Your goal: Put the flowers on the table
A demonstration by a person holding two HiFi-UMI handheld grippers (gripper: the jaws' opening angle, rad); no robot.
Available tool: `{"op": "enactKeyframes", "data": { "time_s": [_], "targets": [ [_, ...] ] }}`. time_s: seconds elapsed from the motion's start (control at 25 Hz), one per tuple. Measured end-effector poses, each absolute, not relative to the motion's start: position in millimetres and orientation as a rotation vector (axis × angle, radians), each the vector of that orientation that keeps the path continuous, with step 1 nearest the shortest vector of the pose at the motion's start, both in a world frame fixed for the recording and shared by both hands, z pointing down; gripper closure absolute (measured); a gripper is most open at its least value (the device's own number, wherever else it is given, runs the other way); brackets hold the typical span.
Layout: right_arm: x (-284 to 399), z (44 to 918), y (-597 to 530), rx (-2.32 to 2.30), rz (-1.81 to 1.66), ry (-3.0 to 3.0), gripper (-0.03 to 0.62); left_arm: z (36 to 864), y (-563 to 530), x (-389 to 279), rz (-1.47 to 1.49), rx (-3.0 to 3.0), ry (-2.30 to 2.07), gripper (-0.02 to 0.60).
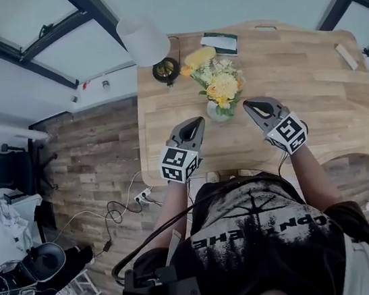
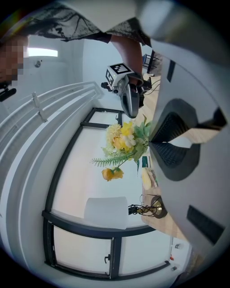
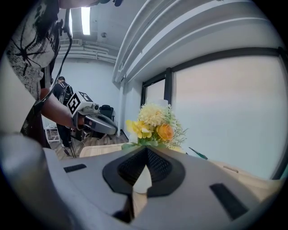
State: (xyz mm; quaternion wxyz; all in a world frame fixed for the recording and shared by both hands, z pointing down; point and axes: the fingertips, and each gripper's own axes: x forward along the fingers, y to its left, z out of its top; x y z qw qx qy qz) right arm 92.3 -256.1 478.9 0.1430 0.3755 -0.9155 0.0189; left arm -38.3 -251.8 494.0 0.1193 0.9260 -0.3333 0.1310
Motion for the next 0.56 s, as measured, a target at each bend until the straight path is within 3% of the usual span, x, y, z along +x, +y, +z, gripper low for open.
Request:
{"op": "enactKeyframes", "data": {
  "time_s": [0.56],
  "targets": [
    [86.4, 489.6, -250.9, 1.069, 0.073, -2.611, 0.579, 490.9, -253.1, -41.8, 0.403, 2.728, -0.984, 0.568]
  ]
}}
